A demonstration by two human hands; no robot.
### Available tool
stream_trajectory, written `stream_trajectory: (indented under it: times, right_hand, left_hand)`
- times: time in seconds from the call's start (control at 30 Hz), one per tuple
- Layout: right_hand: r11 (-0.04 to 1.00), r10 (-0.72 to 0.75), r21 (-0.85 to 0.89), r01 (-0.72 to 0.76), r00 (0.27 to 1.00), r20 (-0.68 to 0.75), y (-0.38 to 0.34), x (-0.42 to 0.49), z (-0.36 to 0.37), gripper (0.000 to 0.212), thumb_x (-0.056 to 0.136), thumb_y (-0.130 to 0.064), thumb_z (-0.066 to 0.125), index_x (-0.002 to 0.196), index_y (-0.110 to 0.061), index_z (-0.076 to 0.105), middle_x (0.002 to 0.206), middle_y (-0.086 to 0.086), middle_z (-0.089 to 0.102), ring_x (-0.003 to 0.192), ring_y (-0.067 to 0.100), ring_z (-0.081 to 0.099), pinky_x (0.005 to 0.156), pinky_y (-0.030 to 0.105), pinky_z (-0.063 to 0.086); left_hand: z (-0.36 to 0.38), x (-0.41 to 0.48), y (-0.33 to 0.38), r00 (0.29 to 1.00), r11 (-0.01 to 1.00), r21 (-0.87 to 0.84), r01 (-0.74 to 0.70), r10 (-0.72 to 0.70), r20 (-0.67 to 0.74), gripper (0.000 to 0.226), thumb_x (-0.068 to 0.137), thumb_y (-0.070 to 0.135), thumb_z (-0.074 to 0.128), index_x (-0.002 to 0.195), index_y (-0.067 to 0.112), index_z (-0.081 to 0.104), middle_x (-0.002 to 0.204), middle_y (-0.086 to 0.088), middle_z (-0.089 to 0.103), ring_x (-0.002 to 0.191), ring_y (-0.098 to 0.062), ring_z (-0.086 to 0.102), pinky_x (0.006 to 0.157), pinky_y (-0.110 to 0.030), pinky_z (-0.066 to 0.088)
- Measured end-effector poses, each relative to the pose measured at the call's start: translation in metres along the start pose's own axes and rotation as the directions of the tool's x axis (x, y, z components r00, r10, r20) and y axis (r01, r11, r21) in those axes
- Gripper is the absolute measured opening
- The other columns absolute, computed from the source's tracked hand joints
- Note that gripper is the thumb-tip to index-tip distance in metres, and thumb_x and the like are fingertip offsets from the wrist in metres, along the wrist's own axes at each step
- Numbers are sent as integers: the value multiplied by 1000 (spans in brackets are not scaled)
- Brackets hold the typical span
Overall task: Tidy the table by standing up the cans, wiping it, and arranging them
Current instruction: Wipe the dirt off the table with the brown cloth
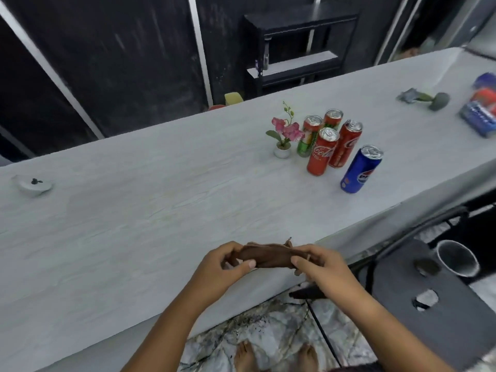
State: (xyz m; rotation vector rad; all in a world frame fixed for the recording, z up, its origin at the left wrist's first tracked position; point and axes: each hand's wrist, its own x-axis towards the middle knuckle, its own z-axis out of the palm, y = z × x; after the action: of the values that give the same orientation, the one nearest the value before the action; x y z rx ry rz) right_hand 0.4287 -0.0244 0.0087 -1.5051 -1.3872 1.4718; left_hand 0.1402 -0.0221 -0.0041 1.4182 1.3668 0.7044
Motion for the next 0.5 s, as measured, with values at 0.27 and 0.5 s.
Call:
stream_trajectory:
  times: [0.27, 0.5]
  right_hand:
    - [993, 60, 114, -30, 961, -270, 41, -53, -90, 13, 103, -30, 71, 109, -34, 82, 83, 1, 78, 76, 11, 73, 70, 23, 54]
    - [976, 134, 218, -24, 851, -508, 86, -113, -149, 15, 103, -20, 71, 106, -30, 83, 90, 6, 81, 83, 23, 76, 75, 37, 58]
  left_hand:
    - [100, 60, 44, 963, 1000, -23, -12, 17, 268, 36, 87, 59, 79, 110, 32, 77, 93, -17, 70, 78, -17, 64, 75, -36, 51]
    - [200, 93, 87, 880, 989, 100, -110, 50, 473, 38, 88, 66, 72, 112, 38, 72, 86, -12, 72, 82, -30, 73, 78, -45, 60]
